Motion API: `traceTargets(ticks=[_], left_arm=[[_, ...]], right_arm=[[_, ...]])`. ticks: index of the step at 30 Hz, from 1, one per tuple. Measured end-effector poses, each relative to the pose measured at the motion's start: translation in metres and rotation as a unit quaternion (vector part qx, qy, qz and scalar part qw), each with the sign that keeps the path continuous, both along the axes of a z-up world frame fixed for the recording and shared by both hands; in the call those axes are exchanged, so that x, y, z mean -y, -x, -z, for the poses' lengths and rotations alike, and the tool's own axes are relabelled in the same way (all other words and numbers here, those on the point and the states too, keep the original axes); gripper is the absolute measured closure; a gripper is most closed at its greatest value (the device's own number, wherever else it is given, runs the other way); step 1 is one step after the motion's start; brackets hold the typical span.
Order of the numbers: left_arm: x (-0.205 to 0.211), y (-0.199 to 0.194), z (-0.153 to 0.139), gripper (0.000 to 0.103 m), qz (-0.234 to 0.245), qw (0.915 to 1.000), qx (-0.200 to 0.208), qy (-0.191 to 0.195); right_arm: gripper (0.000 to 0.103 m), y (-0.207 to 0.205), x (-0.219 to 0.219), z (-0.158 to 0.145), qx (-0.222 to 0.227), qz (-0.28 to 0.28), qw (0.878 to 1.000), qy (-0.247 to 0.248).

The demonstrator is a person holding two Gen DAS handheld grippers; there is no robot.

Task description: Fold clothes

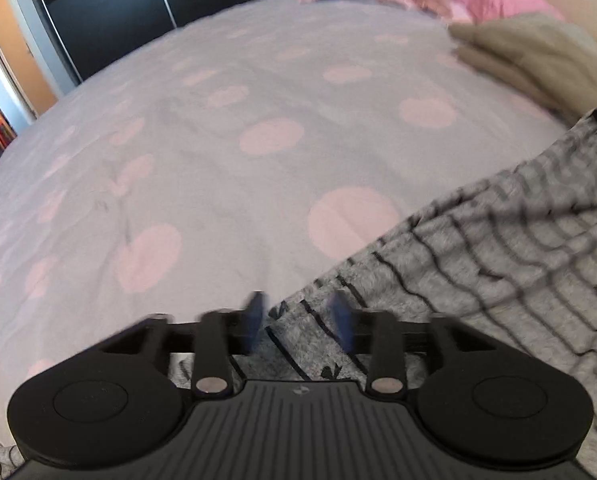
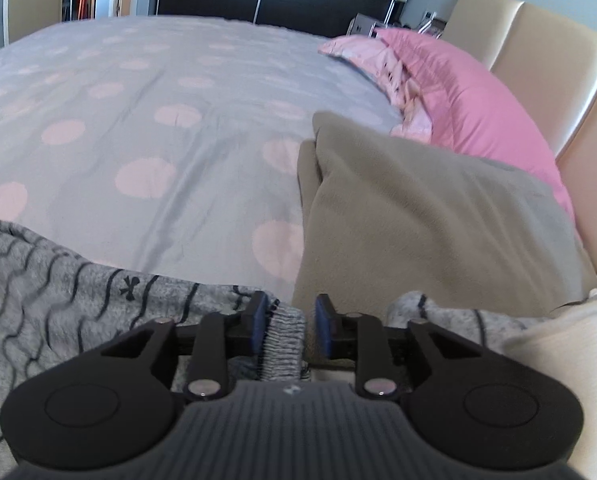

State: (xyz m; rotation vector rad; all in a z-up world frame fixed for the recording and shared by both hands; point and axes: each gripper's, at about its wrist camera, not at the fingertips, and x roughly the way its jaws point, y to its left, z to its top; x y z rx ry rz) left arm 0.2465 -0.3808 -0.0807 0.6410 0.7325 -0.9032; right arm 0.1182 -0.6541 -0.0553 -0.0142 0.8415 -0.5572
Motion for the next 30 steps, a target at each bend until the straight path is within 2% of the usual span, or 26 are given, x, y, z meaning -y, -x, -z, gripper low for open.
traceTargets(ticks=[3, 5, 8, 12, 18, 25, 30], left_arm=[[-0.021, 0.011, -0.021, 0.057, 0.019, 0.9996, 0.02, -0.002], [-0.043, 0.021, -0.032, 0.057, 0.03, 0.999, 0.032, -0.007], [-0.08, 0.034, -0.045, 0.057, 0.041, 0.9977, 0.049, -0.02], [-0.142, 0.037, -0.058, 0.057, 0.012, 0.997, 0.066, -0.037], [-0.243, 0.031, -0.076, 0.057, -0.07, 0.9942, 0.073, -0.038], [-0.327, 0.028, -0.071, 0.057, -0.134, 0.9854, 0.088, -0.058], [-0.373, 0.033, -0.05, 0.057, -0.134, 0.9798, 0.102, -0.108]], right_arm=[[0.071, 0.007, -0.01, -0.011, 0.007, -0.009, 1.0, 0.006], [0.071, 0.012, -0.021, -0.016, 0.011, -0.021, 1.0, -0.007], [0.064, 0.019, -0.039, -0.023, 0.01, -0.048, 0.998, -0.028], [0.062, 0.028, -0.072, -0.032, 0.012, -0.084, 0.995, -0.048], [0.061, 0.047, -0.128, -0.034, -0.008, -0.11, 0.991, -0.073], [0.061, 0.073, -0.184, -0.019, -0.049, -0.119, 0.988, -0.089], [0.056, 0.081, -0.214, -0.012, -0.06, -0.141, 0.985, -0.077]])
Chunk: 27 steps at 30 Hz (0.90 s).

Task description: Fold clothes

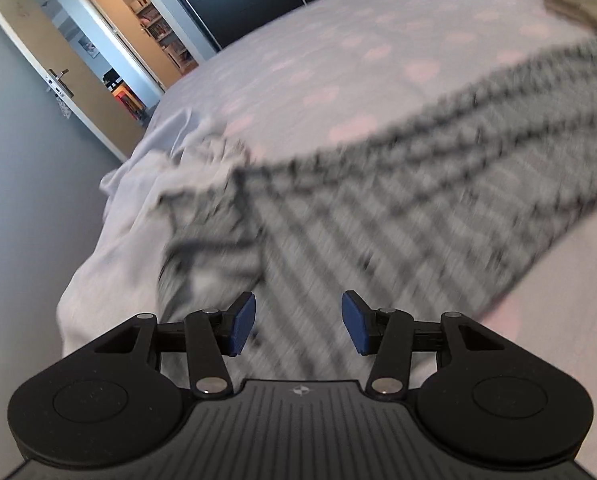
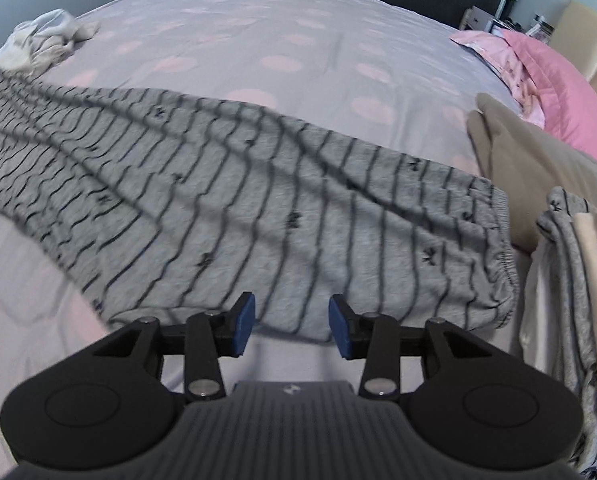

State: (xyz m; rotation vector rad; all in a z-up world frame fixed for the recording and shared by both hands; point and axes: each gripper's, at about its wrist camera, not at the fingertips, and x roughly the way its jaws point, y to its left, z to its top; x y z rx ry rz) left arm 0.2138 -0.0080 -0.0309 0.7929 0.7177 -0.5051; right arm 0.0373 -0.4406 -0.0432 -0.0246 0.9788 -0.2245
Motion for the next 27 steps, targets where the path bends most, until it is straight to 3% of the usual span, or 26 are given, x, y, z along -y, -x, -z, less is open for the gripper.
traceTargets(ticks=[3, 6, 9, 16, 18, 20, 27], left_arm=[[-0.016, 0.001, 0.019, 0.059, 0.005, 0.9993, 0.011, -0.035], [-0.027, -0.003, 0.038, 0.07, 0.014, 0.9969, 0.025, -0.074], [-0.03, -0.007, 0.053, 0.07, 0.039, 0.9928, 0.04, -0.106], [-0.022, -0.014, 0.089, 0.071, 0.114, 0.9721, 0.059, -0.196], [-0.02, -0.02, 0.09, 0.095, 0.115, 0.9739, 0.04, -0.192], [-0.021, -0.021, 0.087, 0.101, 0.117, 0.9752, 0.03, -0.186], [-0.03, -0.01, 0.067, 0.103, 0.112, 0.9782, 0.045, -0.169]], right_arm=[[0.055, -0.002, -0.008, 0.002, -0.002, -0.003, 1.0, 0.0], [0.053, -0.01, -0.01, 0.003, -0.004, 0.003, 1.0, -0.003], [0.052, -0.021, -0.01, 0.004, -0.003, 0.011, 1.0, -0.01], [0.051, -0.044, -0.016, 0.007, -0.001, 0.013, 1.0, -0.022], [0.051, -0.05, -0.018, 0.008, -0.001, 0.012, 1.0, -0.021], [0.051, -0.055, -0.019, 0.009, -0.003, 0.009, 1.0, -0.016], [0.05, -0.058, -0.017, 0.006, 0.004, 0.012, 1.0, -0.015]])
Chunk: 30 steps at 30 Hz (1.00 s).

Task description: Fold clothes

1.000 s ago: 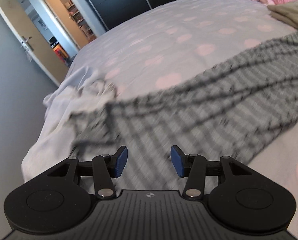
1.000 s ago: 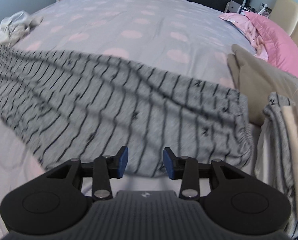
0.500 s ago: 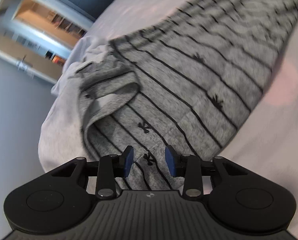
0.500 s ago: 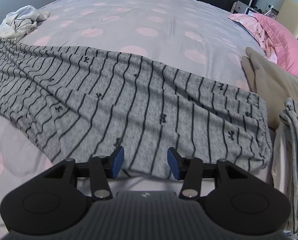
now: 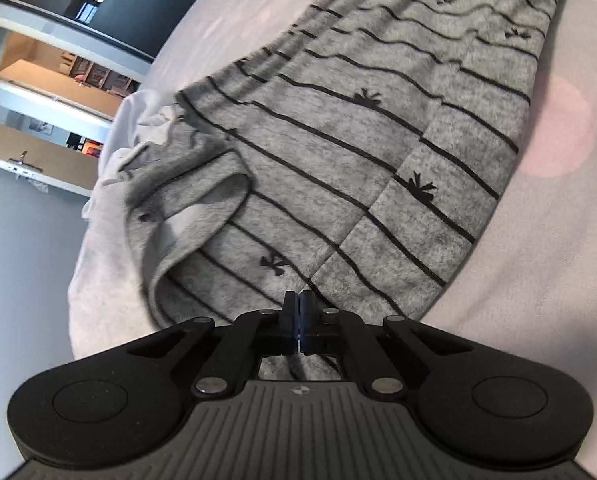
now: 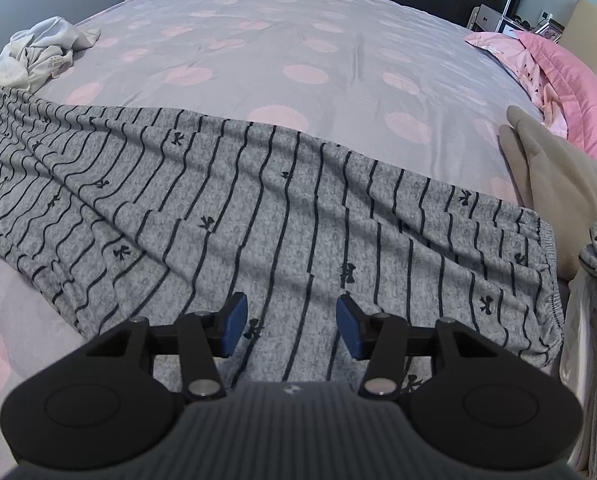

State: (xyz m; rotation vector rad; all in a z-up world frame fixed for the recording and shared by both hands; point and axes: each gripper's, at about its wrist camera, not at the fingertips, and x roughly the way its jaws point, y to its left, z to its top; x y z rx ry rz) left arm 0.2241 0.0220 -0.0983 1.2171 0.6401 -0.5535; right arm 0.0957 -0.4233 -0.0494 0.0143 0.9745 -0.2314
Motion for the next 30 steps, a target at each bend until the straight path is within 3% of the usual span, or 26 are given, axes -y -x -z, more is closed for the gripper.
traceTargets(ticks=[9, 16, 18, 19, 21, 30], left_arm=[[-0.012, 0.043, -0.035, 0.103, 0.016, 0.9999, 0.0, -0.001], [-0.011, 0.044, -0.018, 0.101, 0.029, 0.9985, 0.038, -0.026], [-0.006, 0.04, -0.012, 0.083, 0.038, 0.9978, 0.042, -0.034], [-0.004, 0.039, -0.008, 0.081, 0.043, 0.997, 0.05, -0.04], [0.002, 0.03, 0.002, 0.081, 0.047, 0.9953, 0.062, -0.057], [0.012, -0.003, 0.034, 0.081, 0.04, 0.9955, 0.036, -0.078]], right_arm=[[0.049, 0.004, 0.0, -0.004, -0.001, 0.008, 1.0, -0.003], [0.048, 0.001, -0.009, -0.006, -0.001, 0.0, 1.0, -0.006], [0.047, 0.001, -0.011, -0.006, 0.0, 0.0, 1.0, -0.009], [0.047, 0.001, -0.012, -0.007, 0.0, -0.001, 1.0, -0.01], [0.045, 0.002, -0.014, -0.007, 0.0, -0.003, 1.0, -0.008], [0.045, 0.003, -0.004, 0.003, -0.017, 0.01, 1.0, -0.005]])
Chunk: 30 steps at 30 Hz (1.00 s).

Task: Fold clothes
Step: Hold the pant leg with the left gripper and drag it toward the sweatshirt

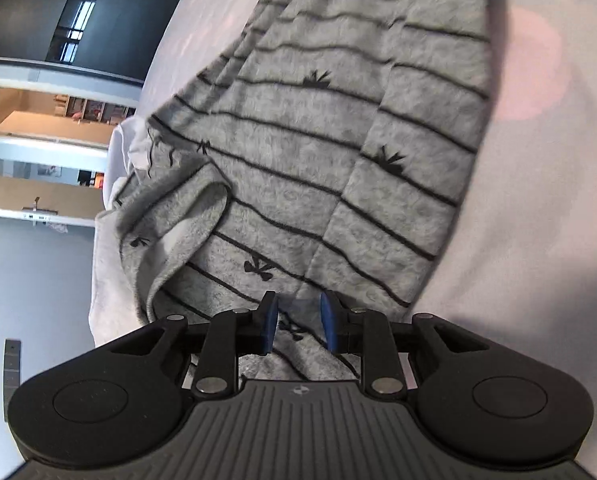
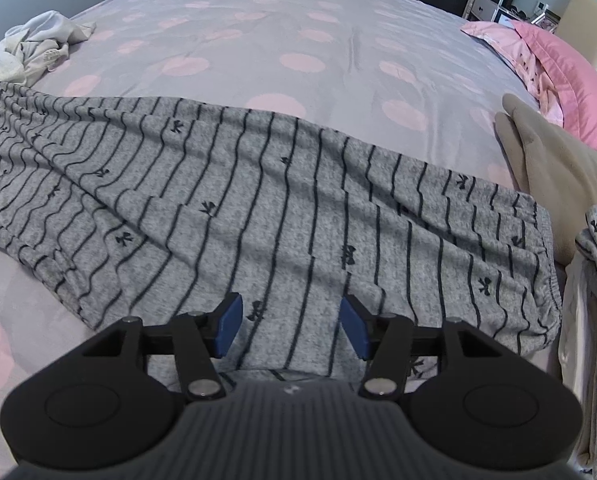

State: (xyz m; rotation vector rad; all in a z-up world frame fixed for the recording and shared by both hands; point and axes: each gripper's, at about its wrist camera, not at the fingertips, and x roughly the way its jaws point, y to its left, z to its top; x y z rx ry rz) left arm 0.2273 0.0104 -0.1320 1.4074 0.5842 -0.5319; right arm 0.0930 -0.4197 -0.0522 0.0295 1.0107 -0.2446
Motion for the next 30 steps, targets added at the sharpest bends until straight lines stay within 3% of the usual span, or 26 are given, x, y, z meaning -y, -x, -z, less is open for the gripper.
traceTargets(ticks=[1, 3, 5, 12, 19, 23, 30], left_arm=[[0.0, -0.002, 0.0, 0.083, -0.003, 1.0, -0.004, 0.001], [0.001, -0.006, 0.001, 0.099, -0.008, 0.9999, -0.012, 0.003], [0.001, -0.007, -0.002, 0.103, -0.01, 0.9998, -0.016, 0.006], [-0.014, 0.012, -0.037, 0.103, -0.01, 0.9992, 0.018, 0.033], [-0.012, 0.036, -0.084, 0.103, -0.005, 0.9964, 0.058, 0.061], [-0.012, 0.042, -0.109, 0.103, -0.007, 0.9938, 0.075, 0.082], [-0.012, 0.029, -0.123, 0.103, -0.018, 0.9895, 0.088, 0.114]], right_arm=[[0.045, 0.0, 0.001, 0.001, -0.002, 0.001, 1.0, -0.001], [0.045, -0.002, 0.003, 0.003, -0.005, 0.001, 1.0, -0.001], [0.045, -0.004, 0.003, 0.005, -0.007, -0.001, 1.0, 0.001], [0.045, -0.004, -0.003, -0.002, 0.005, -0.012, 1.0, -0.004], [0.045, -0.01, -0.046, -0.023, 0.035, -0.099, 0.994, -0.015], [0.046, -0.02, -0.092, -0.042, 0.066, -0.187, 0.98, -0.018], [0.051, -0.056, -0.192, -0.065, 0.116, -0.346, 0.931, -0.027]])
